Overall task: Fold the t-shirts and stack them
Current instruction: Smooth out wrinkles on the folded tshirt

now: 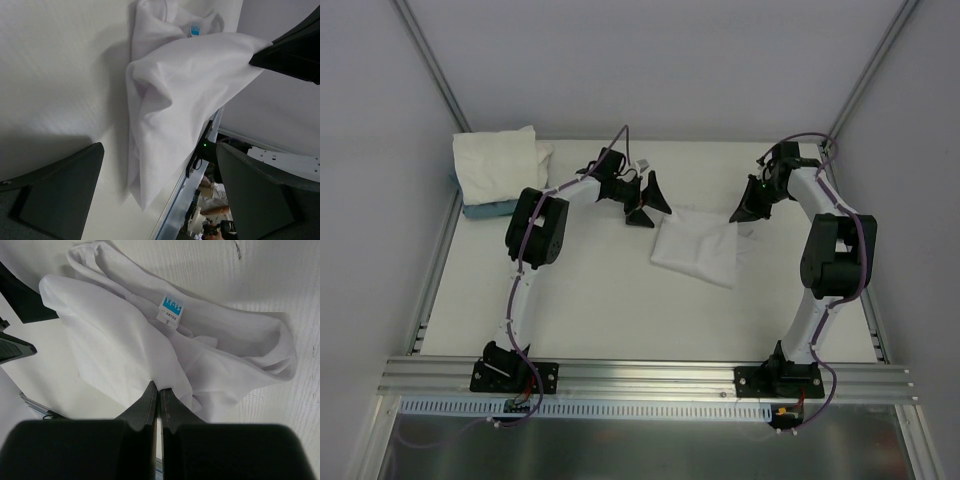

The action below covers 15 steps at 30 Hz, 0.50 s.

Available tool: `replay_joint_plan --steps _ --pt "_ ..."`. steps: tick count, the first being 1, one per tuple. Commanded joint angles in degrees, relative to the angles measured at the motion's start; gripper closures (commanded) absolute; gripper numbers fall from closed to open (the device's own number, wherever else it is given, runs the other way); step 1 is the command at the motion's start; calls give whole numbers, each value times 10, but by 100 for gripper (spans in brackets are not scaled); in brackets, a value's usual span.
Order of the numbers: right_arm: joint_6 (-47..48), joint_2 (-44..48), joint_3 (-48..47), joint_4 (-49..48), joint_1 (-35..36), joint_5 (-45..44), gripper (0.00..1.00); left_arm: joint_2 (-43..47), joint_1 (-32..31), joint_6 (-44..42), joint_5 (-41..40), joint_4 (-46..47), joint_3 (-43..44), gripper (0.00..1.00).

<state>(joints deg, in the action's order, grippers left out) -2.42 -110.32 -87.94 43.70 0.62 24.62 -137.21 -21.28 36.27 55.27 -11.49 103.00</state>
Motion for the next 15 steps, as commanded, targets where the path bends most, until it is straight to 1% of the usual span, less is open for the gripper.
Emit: replay_joint_plan --steps 1,9,12,15 --pt "-2 4 -5 2 -4 5 100 -2 -19 10 32 37 26 1" --pt "-1 9 6 2 -4 8 100 -19 -39 12 16 73 51 1" --pt "-1 10 7 2 -3 10 100 -22 -39 -12 -2 60 66 1" --pt "-3 10 7 1 -4 13 100 -29 -40 -48 -26 18 84 1"
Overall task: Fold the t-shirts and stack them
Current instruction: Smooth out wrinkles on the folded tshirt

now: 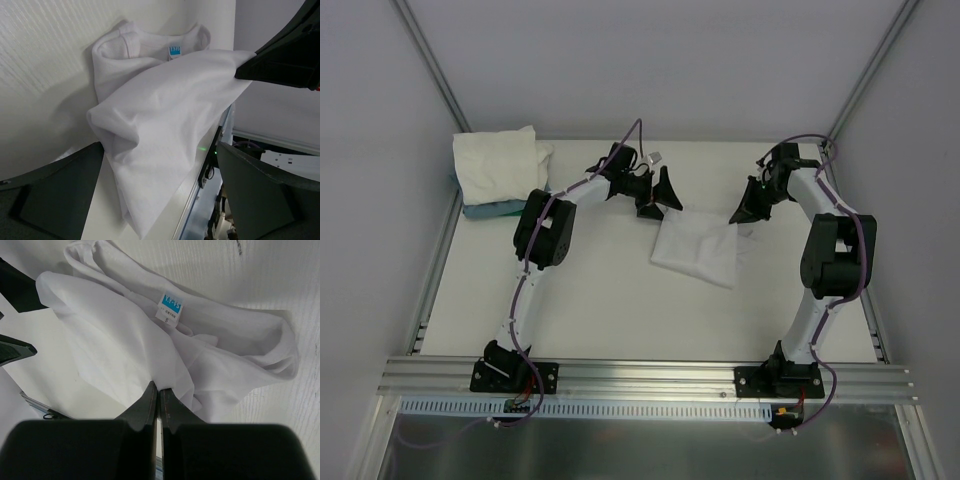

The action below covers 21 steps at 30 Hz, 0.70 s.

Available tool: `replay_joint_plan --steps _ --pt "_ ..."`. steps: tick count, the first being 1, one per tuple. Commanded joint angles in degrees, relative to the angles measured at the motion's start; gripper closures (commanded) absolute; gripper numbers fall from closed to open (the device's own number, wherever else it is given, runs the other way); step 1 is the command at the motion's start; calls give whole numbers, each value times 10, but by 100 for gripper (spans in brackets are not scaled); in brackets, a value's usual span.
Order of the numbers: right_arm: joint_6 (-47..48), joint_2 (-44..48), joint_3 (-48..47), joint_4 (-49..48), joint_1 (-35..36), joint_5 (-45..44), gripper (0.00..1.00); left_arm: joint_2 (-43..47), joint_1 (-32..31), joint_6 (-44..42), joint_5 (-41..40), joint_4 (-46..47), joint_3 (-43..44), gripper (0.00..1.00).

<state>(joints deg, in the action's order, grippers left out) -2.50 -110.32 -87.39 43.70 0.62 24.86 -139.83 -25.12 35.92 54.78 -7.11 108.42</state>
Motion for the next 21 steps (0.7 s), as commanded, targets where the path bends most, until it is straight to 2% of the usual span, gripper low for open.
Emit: replay_joint_plan --steps 1,10,17,21 --pt "-2 11 0 1 -4 12 100 -3 -2 -51 -27 -32 32 1" --pt "-6 15 7 -1 -4 19 100 -5 -7 -84 -80 -31 33 3" --pt "-7 15 9 0 -4 22 100 -5 -12 -81 -100 11 23 5" --pt "-7 15 13 0 -4 21 100 -12 -13 -74 -95 23 28 12"
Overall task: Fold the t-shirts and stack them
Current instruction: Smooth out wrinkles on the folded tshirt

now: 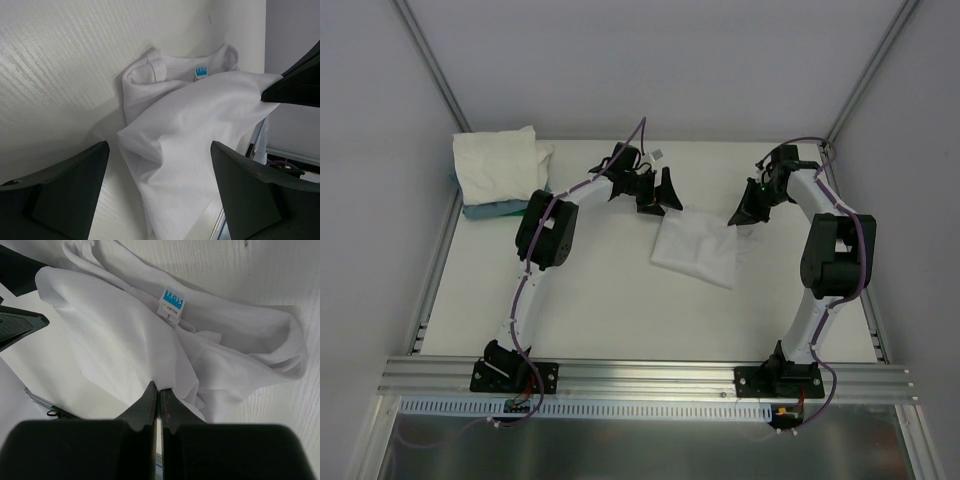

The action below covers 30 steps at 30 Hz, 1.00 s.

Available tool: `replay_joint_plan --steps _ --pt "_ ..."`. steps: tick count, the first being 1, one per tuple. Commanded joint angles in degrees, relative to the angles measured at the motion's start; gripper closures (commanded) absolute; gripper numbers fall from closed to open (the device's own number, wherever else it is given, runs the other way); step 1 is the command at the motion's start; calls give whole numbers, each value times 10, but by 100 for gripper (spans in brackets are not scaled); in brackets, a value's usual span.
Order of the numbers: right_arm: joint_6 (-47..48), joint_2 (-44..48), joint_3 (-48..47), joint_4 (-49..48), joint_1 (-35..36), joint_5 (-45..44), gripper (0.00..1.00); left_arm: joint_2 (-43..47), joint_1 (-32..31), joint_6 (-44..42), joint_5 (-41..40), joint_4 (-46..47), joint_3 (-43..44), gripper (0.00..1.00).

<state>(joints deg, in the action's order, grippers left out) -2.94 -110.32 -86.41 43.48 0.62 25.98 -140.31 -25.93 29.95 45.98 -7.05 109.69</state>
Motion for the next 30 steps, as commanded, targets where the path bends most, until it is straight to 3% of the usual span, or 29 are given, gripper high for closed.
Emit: replay_joint_plan --steps 1,3,4,6,7,9,30 --pt "-4 15 3 3 -4 10 100 -8 -7 -13 -6 23 14 17" --pt "-3 13 5 1 -4 10 100 -9 -7 -8 2 28 13 26" --pt "-3 13 5 1 -3 10 100 -11 -8 -6 5 31 13 41" --pt "-3 12 4 0 -4 10 100 -15 -7 0 14 38 14 53" --pt "-2 11 3 0 -4 10 100 -15 -8 0 15 39 14 72" --pt "-2 10 2 2 -4 9 100 -15 -8 2 12 40 14 97" --pt "9 118 81 13 -20 -64 100 8 -14 10 21 41 53 100"
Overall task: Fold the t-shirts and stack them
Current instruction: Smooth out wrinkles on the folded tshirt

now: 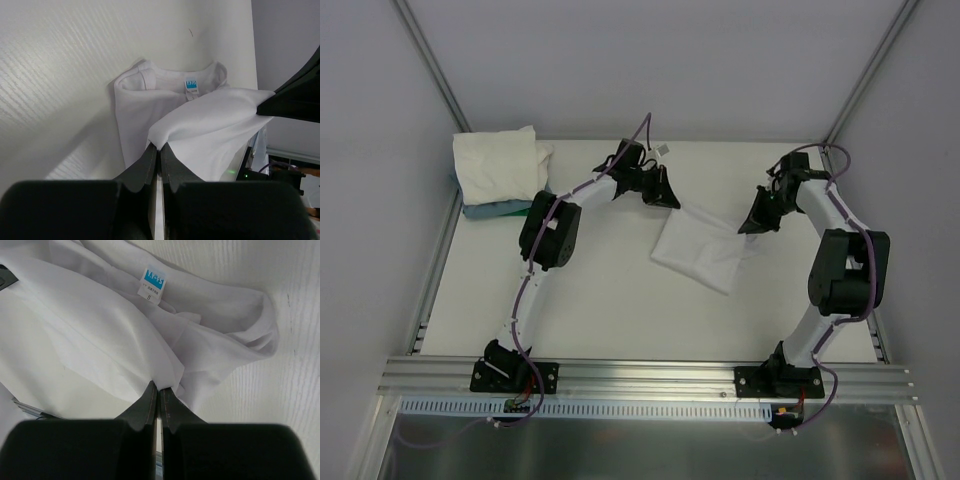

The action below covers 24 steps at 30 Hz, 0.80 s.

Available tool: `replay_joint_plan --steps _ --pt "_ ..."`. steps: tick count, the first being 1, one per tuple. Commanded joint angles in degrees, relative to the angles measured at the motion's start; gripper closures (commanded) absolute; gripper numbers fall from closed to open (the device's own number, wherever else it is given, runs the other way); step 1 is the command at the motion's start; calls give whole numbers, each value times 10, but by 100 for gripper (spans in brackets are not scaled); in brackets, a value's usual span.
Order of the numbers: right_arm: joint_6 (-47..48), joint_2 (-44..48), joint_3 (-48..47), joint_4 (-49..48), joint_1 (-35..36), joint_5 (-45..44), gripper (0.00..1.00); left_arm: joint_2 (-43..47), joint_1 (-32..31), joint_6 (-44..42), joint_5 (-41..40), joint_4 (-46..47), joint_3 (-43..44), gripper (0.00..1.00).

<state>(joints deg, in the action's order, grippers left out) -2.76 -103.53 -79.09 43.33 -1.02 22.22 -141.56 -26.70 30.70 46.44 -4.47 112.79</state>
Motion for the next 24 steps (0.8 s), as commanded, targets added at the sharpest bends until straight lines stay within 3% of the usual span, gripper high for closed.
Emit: replay_joint_plan --steps 1,24 --pt "9 54 10 18 -5 -31 100 22 -9 4 18 16 22 100" --pt "-7 198 115 21 -9 -74 100 68 -19 3 29 1 71 100"
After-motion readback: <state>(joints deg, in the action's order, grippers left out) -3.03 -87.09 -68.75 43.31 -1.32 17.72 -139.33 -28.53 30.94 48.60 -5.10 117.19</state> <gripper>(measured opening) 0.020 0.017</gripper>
